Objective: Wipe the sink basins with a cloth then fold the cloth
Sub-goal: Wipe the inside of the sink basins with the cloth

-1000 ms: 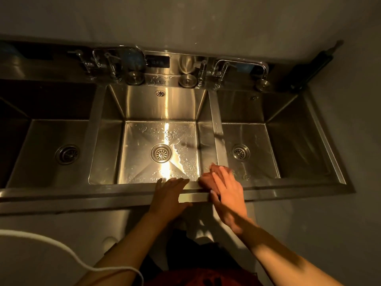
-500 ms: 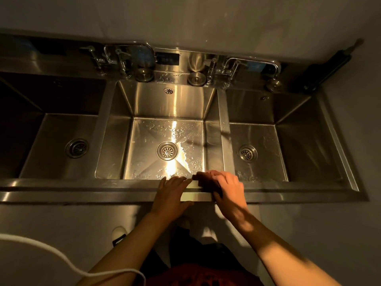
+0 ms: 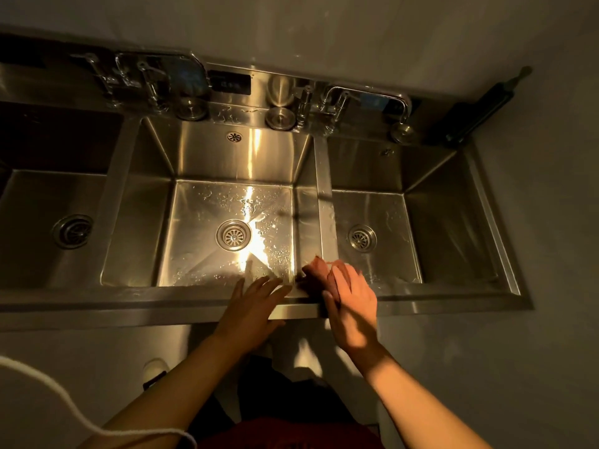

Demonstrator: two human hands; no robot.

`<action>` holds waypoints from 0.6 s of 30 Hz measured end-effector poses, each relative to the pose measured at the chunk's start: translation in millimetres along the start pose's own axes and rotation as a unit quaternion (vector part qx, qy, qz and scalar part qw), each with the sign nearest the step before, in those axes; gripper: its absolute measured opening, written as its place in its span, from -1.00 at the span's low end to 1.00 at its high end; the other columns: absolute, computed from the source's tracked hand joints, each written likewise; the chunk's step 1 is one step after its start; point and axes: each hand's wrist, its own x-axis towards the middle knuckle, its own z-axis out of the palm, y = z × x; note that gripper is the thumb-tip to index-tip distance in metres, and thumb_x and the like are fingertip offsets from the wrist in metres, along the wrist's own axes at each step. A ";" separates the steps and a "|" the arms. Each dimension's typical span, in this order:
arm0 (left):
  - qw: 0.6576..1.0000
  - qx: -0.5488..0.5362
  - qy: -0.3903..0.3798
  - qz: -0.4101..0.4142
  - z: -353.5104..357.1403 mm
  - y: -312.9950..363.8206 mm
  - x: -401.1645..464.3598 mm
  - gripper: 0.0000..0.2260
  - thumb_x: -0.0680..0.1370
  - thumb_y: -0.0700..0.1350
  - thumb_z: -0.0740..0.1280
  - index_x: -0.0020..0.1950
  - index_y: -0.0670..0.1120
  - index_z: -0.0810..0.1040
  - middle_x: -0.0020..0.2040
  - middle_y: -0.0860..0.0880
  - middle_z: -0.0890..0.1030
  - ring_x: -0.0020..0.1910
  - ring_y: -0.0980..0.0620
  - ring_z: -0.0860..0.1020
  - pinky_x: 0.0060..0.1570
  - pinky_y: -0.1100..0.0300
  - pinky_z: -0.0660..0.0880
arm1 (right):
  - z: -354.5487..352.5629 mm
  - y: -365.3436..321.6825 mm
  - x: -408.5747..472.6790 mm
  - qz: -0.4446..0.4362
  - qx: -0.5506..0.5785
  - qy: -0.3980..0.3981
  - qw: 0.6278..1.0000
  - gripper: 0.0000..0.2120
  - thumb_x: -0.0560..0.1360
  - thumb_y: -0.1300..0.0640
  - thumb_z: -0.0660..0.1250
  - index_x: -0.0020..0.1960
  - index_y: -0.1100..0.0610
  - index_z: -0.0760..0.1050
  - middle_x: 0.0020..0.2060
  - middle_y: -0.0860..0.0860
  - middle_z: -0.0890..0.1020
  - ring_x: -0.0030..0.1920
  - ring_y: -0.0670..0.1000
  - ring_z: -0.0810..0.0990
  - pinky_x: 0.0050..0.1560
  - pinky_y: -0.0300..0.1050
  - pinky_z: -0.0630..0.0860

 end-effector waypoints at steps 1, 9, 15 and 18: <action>1.000 0.005 -0.010 0.014 1.1 1.6 4.2 -0.34 0.64 0.16 0.32 0.68 0.19 0.11 0.70 0.06 0.08 0.68 -0.04 0.01 0.61 -0.25 -0.08 | 1.9 -0.6 9.2 -0.003 -0.001 0.005 1.000 -0.49 0.66 -0.17 0.02 0.59 -0.13 0.19 0.49 -0.08 0.30 0.42 0.03 0.35 0.29 0.02 0.40; 0.994 0.035 -0.021 0.105 0.5 18.4 49.8 -0.29 0.60 0.18 0.35 0.67 0.18 0.10 0.70 0.07 0.07 0.68 -0.06 0.01 0.60 -0.18 0.01 | 21.9 9.6 100.1 -0.037 0.055 -0.022 0.998 -0.43 0.56 0.17 0.35 0.55 0.14 0.36 0.56 0.14 0.31 0.52 0.22 0.30 0.42 0.20 0.35; 0.994 0.035 0.008 0.101 -24.2 11.3 111.2 -0.08 0.50 0.25 0.44 0.70 0.10 -0.02 0.71 0.05 -0.03 0.68 -0.08 -0.04 0.58 -0.19 0.03 | 13.2 22.7 188.0 -0.090 0.064 -0.020 0.994 -0.52 0.57 0.19 0.32 0.48 0.16 0.38 0.48 0.16 0.36 0.46 0.22 0.33 0.48 0.17 0.31; 0.996 0.035 0.008 0.085 -40.7 2.7 145.9 0.01 0.46 0.31 0.46 0.70 0.10 -0.09 0.72 0.04 -0.10 0.69 -0.09 -0.08 0.57 -0.20 0.05 | 12.5 26.8 233.6 -0.067 0.076 -0.034 0.994 -0.55 0.66 0.02 0.24 0.53 0.04 0.33 0.57 0.14 0.26 0.56 0.18 0.22 0.54 0.09 0.24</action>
